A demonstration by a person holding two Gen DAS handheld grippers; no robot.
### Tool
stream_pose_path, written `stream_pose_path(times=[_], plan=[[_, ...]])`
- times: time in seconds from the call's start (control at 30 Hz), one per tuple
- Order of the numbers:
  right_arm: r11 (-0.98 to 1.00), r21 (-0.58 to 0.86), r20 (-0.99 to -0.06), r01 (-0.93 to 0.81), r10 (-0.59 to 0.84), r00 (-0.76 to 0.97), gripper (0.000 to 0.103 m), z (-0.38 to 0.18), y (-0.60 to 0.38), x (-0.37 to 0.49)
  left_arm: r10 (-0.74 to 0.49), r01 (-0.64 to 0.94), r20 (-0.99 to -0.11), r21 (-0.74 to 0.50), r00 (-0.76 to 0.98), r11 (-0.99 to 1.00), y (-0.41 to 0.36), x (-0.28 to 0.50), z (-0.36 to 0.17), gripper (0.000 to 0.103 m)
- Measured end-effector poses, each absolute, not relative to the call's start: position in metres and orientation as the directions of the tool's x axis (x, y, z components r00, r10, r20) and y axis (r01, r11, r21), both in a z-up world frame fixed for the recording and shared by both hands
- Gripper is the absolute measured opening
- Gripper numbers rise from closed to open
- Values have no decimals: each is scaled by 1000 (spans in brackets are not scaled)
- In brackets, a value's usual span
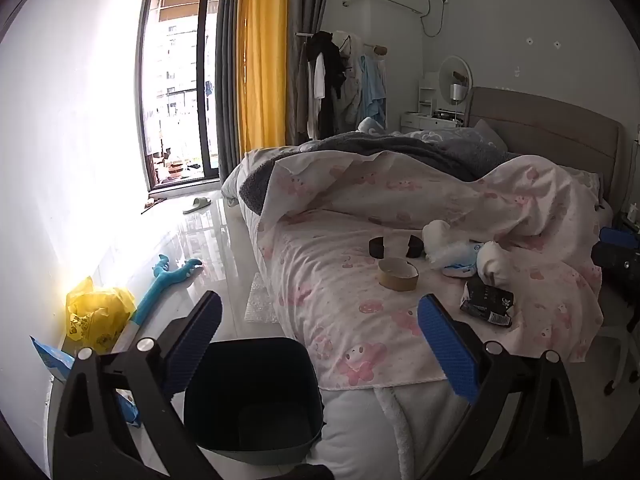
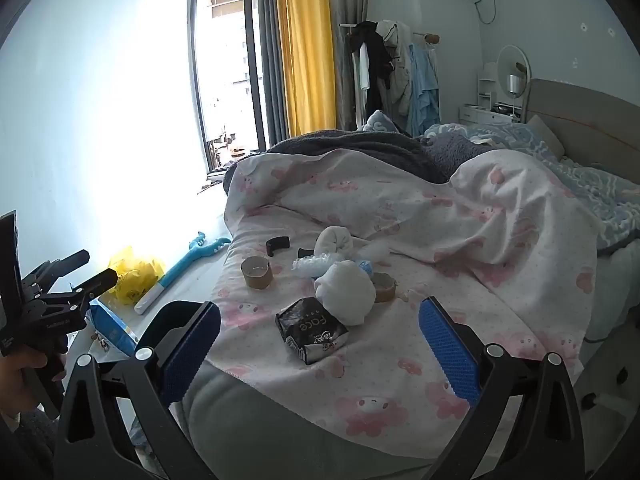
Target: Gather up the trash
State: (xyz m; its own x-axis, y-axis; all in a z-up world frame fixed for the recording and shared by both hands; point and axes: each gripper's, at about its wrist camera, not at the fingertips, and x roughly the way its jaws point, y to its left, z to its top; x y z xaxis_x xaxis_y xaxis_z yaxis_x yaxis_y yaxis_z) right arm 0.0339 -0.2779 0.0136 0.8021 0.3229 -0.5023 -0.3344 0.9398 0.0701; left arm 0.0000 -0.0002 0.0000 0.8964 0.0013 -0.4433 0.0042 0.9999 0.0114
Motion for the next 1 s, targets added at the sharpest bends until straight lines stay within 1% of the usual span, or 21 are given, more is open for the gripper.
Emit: stream_pose_path(times=[1.0], plan=[[938,64,-500,-340,325,803,100,13,-276,33,-1,5,-446,6,895,1000,0,0,0,100]])
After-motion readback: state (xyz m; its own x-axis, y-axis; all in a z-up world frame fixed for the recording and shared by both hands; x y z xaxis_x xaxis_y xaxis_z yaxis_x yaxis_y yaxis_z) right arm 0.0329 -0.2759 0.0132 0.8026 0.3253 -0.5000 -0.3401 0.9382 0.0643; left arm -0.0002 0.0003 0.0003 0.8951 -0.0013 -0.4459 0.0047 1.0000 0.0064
